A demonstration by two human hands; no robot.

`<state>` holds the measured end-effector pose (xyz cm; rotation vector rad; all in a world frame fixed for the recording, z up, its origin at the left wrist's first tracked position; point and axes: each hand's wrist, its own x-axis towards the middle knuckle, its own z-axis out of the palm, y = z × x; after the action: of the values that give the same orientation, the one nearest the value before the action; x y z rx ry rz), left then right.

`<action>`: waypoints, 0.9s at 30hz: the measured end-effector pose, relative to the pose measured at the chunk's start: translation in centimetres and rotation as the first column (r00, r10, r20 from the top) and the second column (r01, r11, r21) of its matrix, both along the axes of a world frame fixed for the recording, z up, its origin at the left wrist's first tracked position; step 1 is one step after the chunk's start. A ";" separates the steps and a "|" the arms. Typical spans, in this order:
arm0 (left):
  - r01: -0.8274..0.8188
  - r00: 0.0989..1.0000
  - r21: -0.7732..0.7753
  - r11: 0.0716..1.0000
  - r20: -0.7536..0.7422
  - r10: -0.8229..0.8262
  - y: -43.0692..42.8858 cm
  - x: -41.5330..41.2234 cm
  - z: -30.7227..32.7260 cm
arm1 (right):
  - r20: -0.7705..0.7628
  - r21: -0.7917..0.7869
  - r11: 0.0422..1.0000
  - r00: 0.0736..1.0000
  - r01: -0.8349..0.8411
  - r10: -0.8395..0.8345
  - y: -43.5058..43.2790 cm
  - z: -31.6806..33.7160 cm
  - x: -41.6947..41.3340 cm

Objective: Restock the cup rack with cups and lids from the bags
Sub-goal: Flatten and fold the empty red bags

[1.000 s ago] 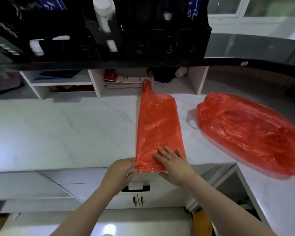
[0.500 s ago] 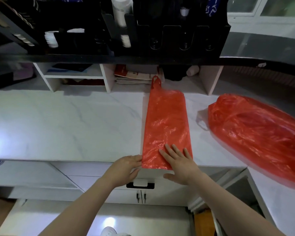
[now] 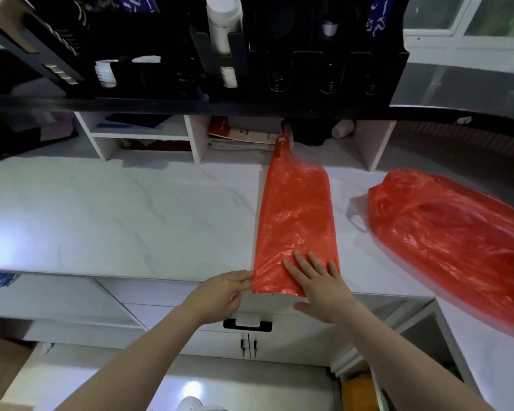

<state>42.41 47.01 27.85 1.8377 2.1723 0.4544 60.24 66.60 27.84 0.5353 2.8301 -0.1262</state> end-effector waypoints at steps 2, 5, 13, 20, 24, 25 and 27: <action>-0.011 1.000 0.010 1.000 -0.014 0.012 0.1 0.1 0.0 | 0.002 0.011 1.000 1.000 0.006 -0.006 0.4 0.0 0.4; -0.034 0.999 0.035 0.999 0.004 0.034 0.2 0.3 0.2 | 0.004 0.018 1.000 1.000 0.008 -0.008 0.6 -0.1 0.5; -0.205 0.962 -0.013 0.979 0.179 0.204 0.0 0.4 -0.5 | -0.037 0.029 0.999 0.999 -0.032 0.033 -0.1 -0.8 0.0; -0.283 0.951 0.040 0.958 0.137 0.276 0.7 0.9 -0.1 | -0.024 0.029 0.999 0.999 -0.028 0.029 -0.1 -0.9 -0.1; -0.234 0.972 0.105 0.966 0.026 0.233 2.9 1.4 0.4 | -0.012 0.035 0.999 0.999 -0.033 0.034 -0.1 -0.8 -0.1; -0.226 0.973 0.078 0.971 -0.020 0.229 3.7 1.5 0.5 | -0.014 0.038 0.999 0.999 -0.034 0.034 -0.1 -0.8 -0.1; -0.209 0.973 0.026 0.977 -0.094 0.211 5.7 1.8 0.5 | -0.020 0.043 0.999 0.999 -0.033 0.034 -0.1 -0.8 -0.1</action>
<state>44.19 52.71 28.35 1.6764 2.4484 0.4352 60.17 66.49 27.06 0.4980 2.8662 -0.0658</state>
